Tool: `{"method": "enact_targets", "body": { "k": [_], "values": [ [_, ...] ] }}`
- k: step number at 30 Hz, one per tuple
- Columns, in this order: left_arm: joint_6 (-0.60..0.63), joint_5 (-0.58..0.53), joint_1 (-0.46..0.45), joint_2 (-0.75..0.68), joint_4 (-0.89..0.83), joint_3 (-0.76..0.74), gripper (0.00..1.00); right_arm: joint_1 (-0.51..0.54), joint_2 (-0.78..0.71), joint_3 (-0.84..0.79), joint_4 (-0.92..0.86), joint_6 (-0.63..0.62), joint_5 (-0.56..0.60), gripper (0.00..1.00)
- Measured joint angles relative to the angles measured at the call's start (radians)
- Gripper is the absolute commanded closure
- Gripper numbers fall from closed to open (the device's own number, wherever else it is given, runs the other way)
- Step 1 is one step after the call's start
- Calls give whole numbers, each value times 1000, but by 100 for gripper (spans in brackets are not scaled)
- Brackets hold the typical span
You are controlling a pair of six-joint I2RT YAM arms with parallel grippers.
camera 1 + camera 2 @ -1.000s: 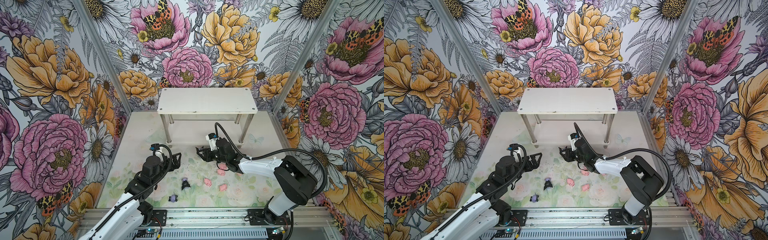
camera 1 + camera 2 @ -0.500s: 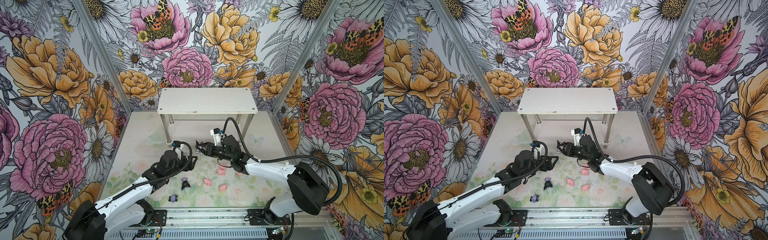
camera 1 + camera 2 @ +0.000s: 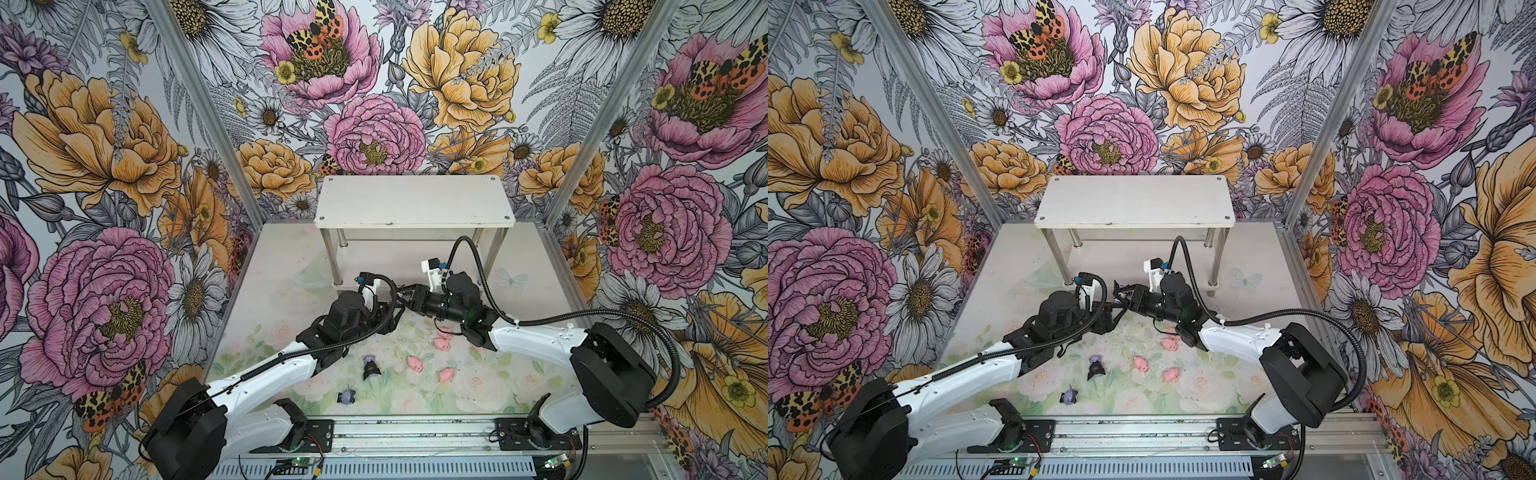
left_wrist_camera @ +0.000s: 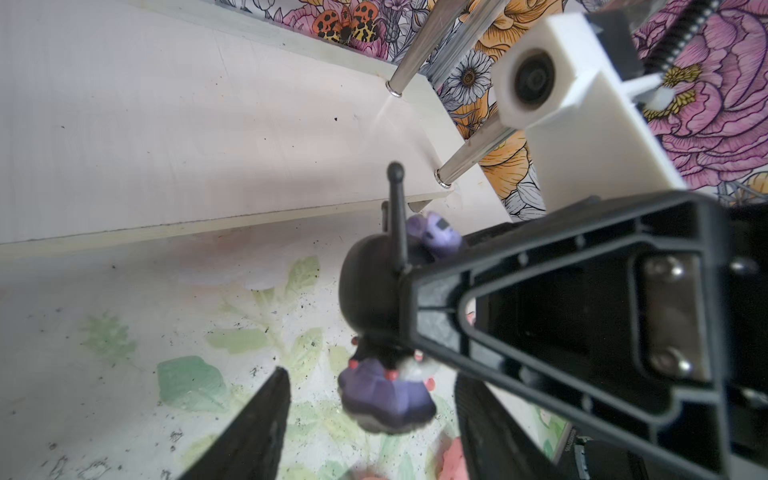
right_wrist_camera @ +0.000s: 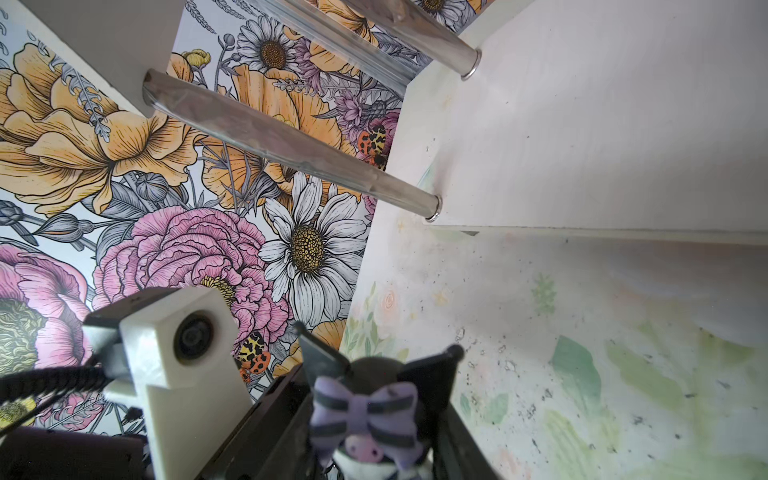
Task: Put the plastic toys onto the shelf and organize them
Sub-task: 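Lift the Kuromi figure with the right gripper and carry it toward the shelf, then move the held figure under the shelf top with the right gripper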
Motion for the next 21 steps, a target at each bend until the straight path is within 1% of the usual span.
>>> {"method": "enact_targets", "body": {
  "k": [1,3,8,9,10,13,14,15,17,21],
  "values": [
    [3,0,0,6,0,8,54,0,0,0,5,6,-5,100],
    [10,0,4,9,0,21,63,0,0,0,15,14,-7,100],
    [42,19,14,8,-21,51,87,0,-2,-3,41,28,-12,99],
    [49,23,16,7,-27,54,90,0,-3,-4,42,29,-12,94],
    [53,27,17,7,-34,57,93,0,-5,-4,41,29,-12,85],
    [64,49,25,5,-45,65,99,0,-16,-5,28,26,-13,49],
    [67,57,27,5,-49,68,100,-2,-23,-3,15,17,-21,43],
    [69,57,32,4,-53,70,100,-5,-36,-3,-12,8,-27,39],
    [78,61,53,-2,-60,76,100,-13,-54,27,-109,-38,-48,34],
    [106,85,71,-23,-57,84,100,-19,-60,150,-285,-131,-87,30]
  ]
}}
